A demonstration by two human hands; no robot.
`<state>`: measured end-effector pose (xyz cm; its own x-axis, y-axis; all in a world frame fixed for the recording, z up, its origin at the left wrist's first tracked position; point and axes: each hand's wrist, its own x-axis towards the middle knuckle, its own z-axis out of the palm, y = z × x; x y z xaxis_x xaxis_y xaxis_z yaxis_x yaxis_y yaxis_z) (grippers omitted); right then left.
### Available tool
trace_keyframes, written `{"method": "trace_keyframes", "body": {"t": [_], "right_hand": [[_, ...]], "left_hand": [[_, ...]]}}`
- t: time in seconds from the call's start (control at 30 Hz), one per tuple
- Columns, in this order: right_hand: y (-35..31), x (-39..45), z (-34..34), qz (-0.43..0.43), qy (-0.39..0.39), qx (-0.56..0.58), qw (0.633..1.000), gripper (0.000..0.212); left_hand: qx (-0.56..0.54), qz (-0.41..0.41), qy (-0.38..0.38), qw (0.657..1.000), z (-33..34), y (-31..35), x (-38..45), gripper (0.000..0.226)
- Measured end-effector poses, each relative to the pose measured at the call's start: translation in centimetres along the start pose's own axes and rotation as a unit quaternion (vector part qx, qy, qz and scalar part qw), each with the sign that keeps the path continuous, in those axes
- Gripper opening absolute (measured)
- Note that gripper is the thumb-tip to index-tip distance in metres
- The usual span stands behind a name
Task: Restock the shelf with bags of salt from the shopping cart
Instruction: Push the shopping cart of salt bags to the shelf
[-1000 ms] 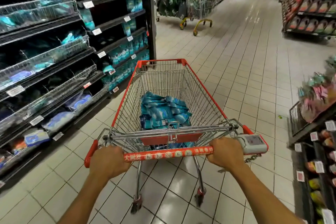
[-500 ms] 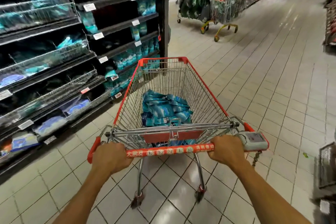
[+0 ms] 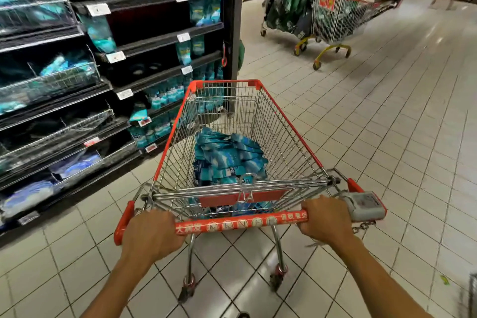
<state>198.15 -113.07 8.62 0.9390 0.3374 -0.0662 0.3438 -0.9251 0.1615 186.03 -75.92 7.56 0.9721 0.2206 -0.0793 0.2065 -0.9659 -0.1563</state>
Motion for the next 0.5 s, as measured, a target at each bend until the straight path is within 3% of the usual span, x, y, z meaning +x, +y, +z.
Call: {"method": "trace_keyframes", "body": {"t": [0.5], "right_hand": [[15.4,23.8,1.4,-0.080,0.020,-0.022,0.996,0.036]], "left_hand": [[-0.007,-0.041,-0.012,0.999,-3.0,12.2,20.6,0.058]]}}
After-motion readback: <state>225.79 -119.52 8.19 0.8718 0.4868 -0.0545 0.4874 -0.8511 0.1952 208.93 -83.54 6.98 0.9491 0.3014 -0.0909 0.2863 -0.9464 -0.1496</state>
